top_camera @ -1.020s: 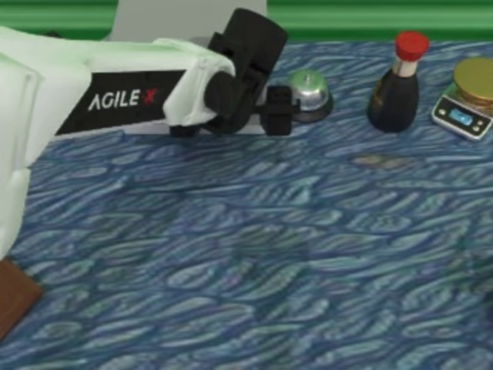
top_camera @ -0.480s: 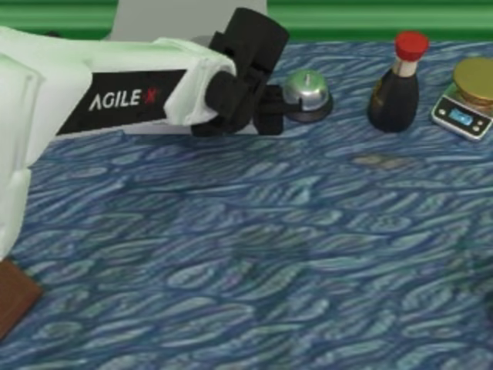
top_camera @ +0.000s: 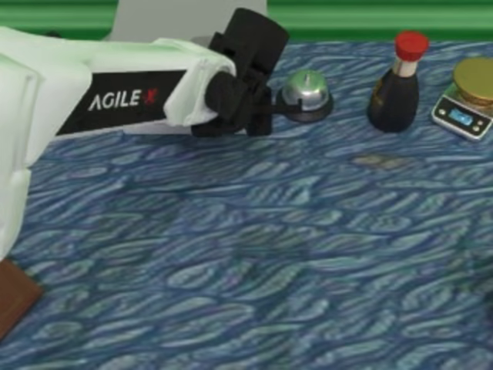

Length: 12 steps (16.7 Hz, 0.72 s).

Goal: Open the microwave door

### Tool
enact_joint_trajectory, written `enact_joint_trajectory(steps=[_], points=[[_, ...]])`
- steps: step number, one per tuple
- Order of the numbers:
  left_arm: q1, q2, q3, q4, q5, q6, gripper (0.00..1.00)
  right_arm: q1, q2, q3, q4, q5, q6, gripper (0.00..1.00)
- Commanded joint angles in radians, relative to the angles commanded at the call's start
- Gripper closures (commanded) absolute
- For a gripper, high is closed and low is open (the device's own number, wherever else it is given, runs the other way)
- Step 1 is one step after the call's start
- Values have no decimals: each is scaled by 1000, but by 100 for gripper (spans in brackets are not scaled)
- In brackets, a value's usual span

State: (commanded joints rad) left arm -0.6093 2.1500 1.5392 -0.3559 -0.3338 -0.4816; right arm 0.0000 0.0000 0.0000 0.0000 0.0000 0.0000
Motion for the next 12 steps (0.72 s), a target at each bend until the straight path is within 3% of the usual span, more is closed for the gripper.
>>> enact_joint_trajectory(steps=[6,12], points=[[2,-56,-78,44,-35,-25,100,0,0,0,0,0,0,0],[3,-57,-80,45,-36,-25,100,0,0,0,0,0,0,0]])
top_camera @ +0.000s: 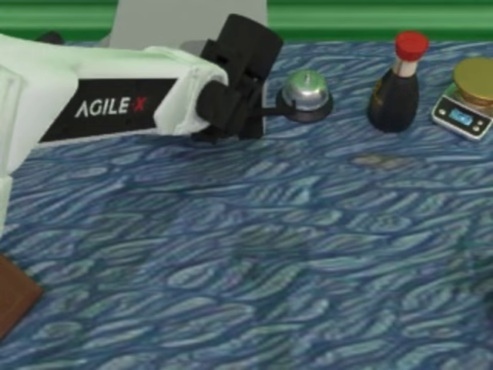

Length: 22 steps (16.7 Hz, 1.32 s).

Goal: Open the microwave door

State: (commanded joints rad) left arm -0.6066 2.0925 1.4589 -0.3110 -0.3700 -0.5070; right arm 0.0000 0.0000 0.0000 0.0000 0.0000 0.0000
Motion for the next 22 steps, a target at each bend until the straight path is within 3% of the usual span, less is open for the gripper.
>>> enact_joint_trajectory(steps=[22], points=[[-5,3,-13,4,12,5,100,0,0,0,0,0,0,0]])
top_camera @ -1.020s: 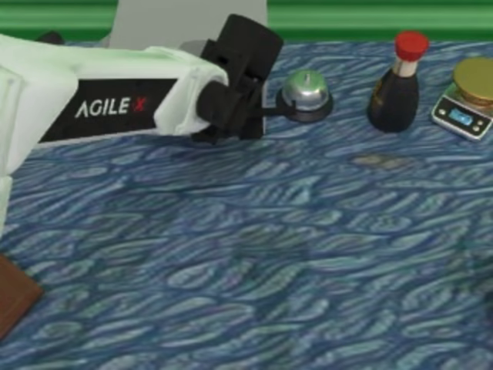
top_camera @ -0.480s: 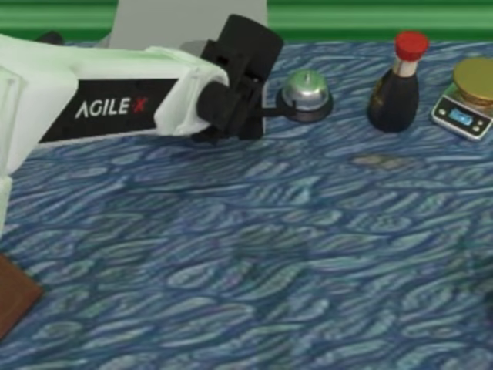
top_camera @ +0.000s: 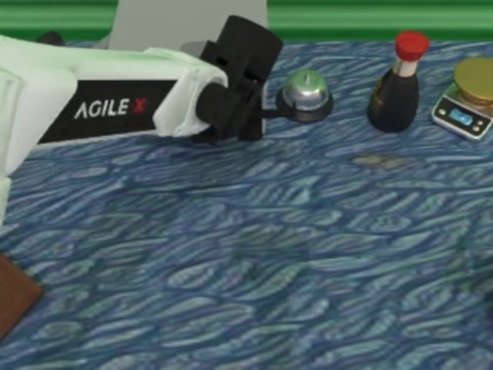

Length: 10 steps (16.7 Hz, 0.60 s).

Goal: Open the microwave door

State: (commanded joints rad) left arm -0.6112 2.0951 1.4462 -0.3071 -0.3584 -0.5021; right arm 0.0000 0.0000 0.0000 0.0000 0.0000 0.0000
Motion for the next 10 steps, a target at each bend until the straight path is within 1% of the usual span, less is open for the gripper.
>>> enact_joint_trajectory(steps=[5,10], points=[[11,-47,-55,44,27,50,100,0,0,0,0,0,0,0],[11,-48,-61,45,29,54,100,0,0,0,0,0,0,0]])
